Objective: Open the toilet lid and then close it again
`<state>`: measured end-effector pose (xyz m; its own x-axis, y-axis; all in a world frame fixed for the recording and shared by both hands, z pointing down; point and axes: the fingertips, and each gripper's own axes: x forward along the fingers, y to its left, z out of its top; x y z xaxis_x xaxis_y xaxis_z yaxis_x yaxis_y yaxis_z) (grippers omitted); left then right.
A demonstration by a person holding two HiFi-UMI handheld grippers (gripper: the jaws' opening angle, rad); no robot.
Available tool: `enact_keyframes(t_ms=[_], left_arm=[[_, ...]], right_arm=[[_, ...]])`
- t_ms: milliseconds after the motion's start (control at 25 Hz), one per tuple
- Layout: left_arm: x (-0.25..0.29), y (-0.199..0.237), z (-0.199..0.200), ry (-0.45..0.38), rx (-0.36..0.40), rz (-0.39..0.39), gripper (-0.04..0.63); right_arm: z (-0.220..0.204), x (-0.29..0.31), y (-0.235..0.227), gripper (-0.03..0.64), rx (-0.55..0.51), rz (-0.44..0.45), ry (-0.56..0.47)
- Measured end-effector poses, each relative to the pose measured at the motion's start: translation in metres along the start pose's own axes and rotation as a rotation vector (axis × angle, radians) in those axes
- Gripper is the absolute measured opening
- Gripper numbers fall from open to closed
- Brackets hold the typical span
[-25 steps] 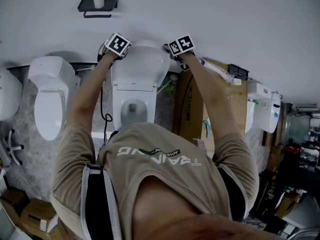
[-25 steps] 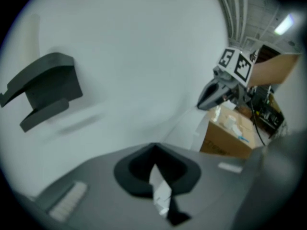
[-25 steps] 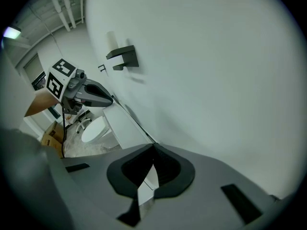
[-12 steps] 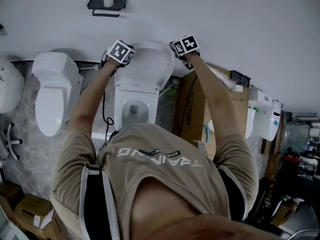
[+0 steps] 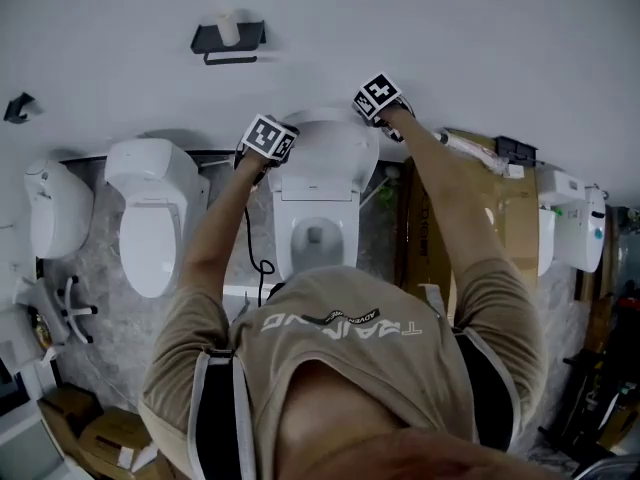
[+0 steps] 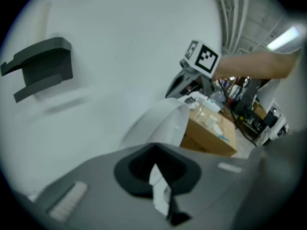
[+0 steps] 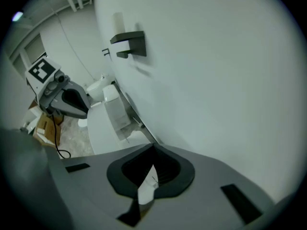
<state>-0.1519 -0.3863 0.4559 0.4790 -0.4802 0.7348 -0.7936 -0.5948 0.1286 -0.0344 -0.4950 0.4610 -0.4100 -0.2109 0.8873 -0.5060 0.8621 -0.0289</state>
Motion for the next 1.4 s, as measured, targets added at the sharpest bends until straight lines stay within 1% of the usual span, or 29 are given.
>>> enact_keyframes(t_ms=[120, 200, 320, 480, 640, 840, 1040, 1200, 1280, 1400], left_arm=[[-0.006, -0.005, -0.006, 0.011, 0.022, -0.015, 0.003], [-0.011, -0.010, -0.011, 0.018, 0.038, -0.022, 0.003], [-0.017, -0.023, -0.021, 0.022, 0.052, -0.027, 0.003], [-0.029, -0.041, -0.037, 0.015, 0.038, -0.028, 0.003], [-0.038, -0.056, -0.054, 0.016, 0.044, -0.025, 0.003], [-0.047, -0.079, -0.076, 0.033, 0.046, -0.041, 0.003], [-0.057, -0.103, -0.103, 0.051, 0.034, -0.072, 0.003], [-0.067, -0.124, -0.130, 0.058, 0.011, -0.097, 0.003], [-0.069, -0.132, -0.140, 0.055, -0.001, -0.105, 0.003], [-0.074, -0.141, -0.155, 0.056, -0.034, -0.116, 0.003]], right_arm=[[-0.002, 0.003, 0.009, 0.009, -0.090, -0.020, 0.037], [-0.005, 0.001, 0.016, 0.009, -0.104, -0.007, 0.045], [-0.014, -0.004, 0.030, 0.009, -0.096, 0.032, 0.032], [-0.029, -0.012, 0.051, 0.009, -0.060, 0.087, -0.026], [-0.045, -0.020, 0.067, 0.009, -0.014, 0.121, -0.079], [-0.067, -0.031, 0.092, 0.009, -0.037, 0.137, -0.085], [-0.089, -0.034, 0.123, 0.009, -0.077, 0.134, -0.071], [-0.110, -0.033, 0.152, 0.009, -0.145, 0.134, -0.058], [-0.121, -0.033, 0.162, 0.009, -0.139, 0.145, -0.058], [-0.137, -0.034, 0.175, 0.009, -0.096, 0.170, -0.063]])
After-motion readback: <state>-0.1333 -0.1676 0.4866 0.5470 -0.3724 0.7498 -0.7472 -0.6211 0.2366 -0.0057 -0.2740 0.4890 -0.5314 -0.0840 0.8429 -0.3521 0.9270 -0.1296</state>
